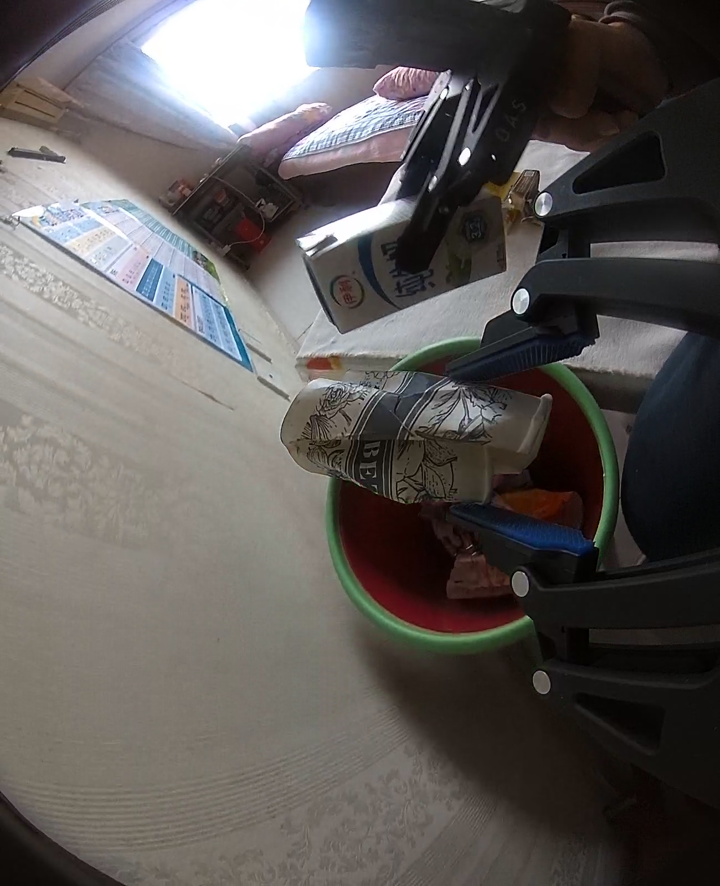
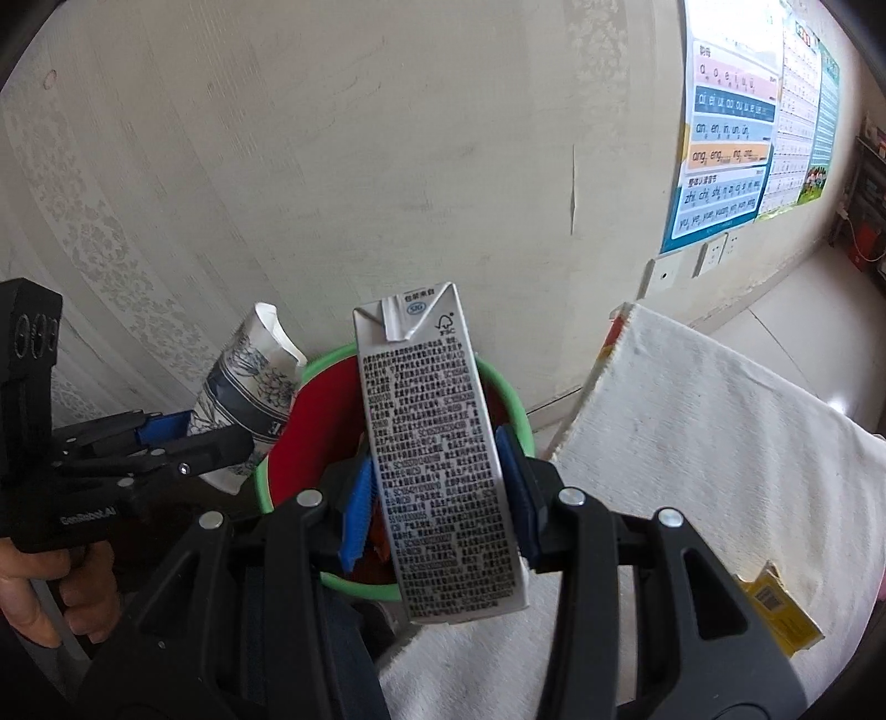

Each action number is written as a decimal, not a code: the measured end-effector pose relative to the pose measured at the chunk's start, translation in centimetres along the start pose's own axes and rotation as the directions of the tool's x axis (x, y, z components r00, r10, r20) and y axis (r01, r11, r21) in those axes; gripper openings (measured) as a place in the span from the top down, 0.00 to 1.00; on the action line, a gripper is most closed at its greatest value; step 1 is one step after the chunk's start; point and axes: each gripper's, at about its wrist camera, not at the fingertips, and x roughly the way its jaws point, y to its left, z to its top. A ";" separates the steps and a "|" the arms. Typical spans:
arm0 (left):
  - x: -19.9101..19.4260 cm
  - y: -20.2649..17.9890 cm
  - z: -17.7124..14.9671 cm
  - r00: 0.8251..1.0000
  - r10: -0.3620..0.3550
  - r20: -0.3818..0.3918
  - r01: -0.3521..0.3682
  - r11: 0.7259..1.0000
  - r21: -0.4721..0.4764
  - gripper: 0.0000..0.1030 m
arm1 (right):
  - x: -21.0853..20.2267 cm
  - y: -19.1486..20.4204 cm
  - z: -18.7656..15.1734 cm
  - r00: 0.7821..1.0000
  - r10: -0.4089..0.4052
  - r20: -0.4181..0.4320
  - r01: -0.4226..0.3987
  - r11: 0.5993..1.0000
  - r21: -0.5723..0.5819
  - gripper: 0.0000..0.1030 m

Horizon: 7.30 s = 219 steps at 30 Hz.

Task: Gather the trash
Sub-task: 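Carry the cup and carton to the red bin and open both grippers, then move both tools back over the yellow box on the table, then grasp the brown packet with the left gripper while the right gripper grasps the yellow box, then carry the brown packet and yellow box to the red bin and open both grippers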

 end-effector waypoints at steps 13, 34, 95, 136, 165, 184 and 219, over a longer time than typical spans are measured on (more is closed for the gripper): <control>0.4 2.1 0.8 1.000 0.013 -0.008 -0.013 1.000 -0.014 0.54 | 4.2 2.0 0.2 0.997 0.032 -0.070 -0.031 0.999 0.005 0.60; 0.0 -2.5 -1.0 0.999 -0.007 0.042 0.008 1.000 -0.022 0.08 | -2.1 -2.3 -4.6 0.995 -0.095 -0.018 0.096 0.995 0.020 0.05; 21.1 -28.4 -11.9 0.891 -0.206 -0.405 0.172 0.978 -0.119 0.70 | -11.9 -27.0 -20.3 0.947 -0.300 -0.118 0.321 0.909 0.265 0.05; 14.2 -24.5 -12.1 0.937 -0.155 -0.314 0.213 0.964 0.158 0.78 | -7.1 -23.9 -17.1 0.954 -0.239 -0.184 0.270 0.947 0.172 0.79; 8.9 -24.6 -10.8 0.986 -0.071 -0.152 0.116 0.945 0.306 0.77 | -14.2 -19.9 -17.7 0.921 -0.390 0.001 0.367 0.869 0.332 0.80; 7.1 -22.4 -9.6 0.996 -0.058 -0.065 0.075 0.956 0.285 0.77 | -13.0 -16.9 -16.7 0.914 -0.405 0.022 0.380 0.875 0.301 0.80; 0.9 -9.2 -4.5 0.989 0.116 0.093 -0.125 0.987 0.105 0.77 | -5.2 -5.4 -7.7 0.969 -0.229 0.095 0.219 0.971 0.100 0.80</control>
